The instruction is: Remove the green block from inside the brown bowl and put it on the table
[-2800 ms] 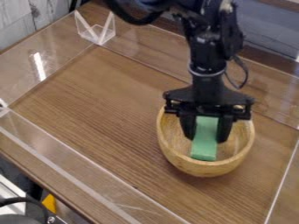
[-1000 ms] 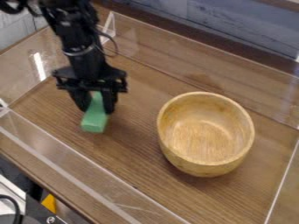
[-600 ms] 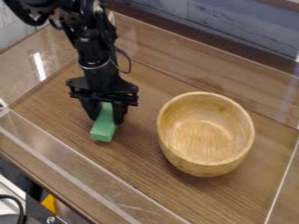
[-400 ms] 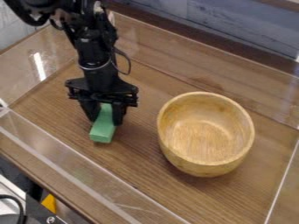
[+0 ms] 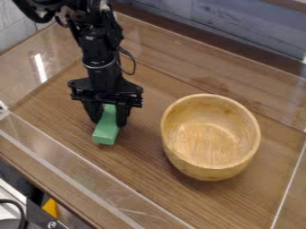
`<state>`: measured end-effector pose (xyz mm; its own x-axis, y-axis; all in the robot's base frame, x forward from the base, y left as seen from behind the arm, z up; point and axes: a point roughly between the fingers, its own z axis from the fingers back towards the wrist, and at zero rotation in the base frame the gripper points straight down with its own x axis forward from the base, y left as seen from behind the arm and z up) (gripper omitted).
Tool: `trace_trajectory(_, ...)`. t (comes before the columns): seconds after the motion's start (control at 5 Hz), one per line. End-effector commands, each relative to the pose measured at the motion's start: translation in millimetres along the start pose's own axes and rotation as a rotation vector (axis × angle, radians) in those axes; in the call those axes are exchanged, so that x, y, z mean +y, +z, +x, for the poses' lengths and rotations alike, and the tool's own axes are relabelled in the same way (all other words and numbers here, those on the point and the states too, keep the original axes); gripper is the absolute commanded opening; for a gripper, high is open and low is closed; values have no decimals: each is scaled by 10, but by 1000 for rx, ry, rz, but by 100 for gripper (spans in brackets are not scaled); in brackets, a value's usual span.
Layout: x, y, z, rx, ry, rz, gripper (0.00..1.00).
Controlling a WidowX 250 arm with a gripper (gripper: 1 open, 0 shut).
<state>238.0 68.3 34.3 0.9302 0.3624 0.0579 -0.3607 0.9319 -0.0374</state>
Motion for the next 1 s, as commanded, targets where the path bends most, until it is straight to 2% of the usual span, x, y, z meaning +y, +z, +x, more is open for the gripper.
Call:
trace_trajectory(0.0,-29,85,105,-28,-4,2,0)
trace_trajectory(0.8,-13,73,156,1,17,18,0)
